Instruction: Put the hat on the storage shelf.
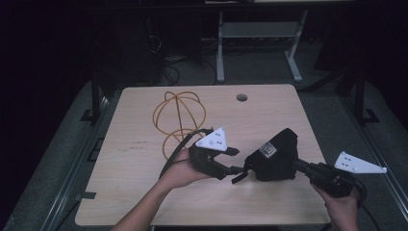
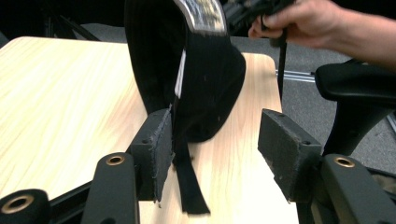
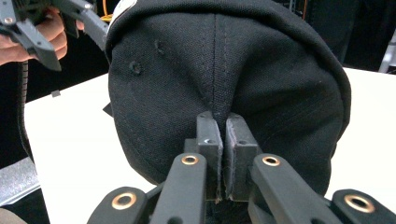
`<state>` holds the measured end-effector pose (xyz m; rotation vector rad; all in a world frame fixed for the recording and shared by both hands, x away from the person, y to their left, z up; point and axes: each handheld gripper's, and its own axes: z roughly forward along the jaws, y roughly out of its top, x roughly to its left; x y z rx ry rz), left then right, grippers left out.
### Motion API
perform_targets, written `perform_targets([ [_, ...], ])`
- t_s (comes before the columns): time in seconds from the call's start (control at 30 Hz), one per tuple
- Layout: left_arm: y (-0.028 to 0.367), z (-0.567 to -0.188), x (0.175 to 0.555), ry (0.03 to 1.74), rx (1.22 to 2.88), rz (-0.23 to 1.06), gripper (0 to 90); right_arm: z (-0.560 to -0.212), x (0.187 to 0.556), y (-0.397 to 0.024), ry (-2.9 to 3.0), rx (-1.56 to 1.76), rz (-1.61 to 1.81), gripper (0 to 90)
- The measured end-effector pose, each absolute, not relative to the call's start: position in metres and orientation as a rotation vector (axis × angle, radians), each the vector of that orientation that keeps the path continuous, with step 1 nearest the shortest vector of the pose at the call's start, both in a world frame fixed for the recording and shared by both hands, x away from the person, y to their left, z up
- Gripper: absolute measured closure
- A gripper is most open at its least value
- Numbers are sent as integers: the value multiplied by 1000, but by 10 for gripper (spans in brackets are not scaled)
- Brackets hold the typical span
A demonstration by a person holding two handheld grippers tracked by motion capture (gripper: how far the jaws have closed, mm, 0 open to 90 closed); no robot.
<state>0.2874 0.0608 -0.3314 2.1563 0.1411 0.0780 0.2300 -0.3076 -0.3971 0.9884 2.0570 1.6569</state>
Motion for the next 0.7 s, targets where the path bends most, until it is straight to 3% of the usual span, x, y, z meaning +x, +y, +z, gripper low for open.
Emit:
perform_targets([
  [0.7,97,-382,269,208,2192,139,356,-359,246,-311,2072,964,1640,861],
])
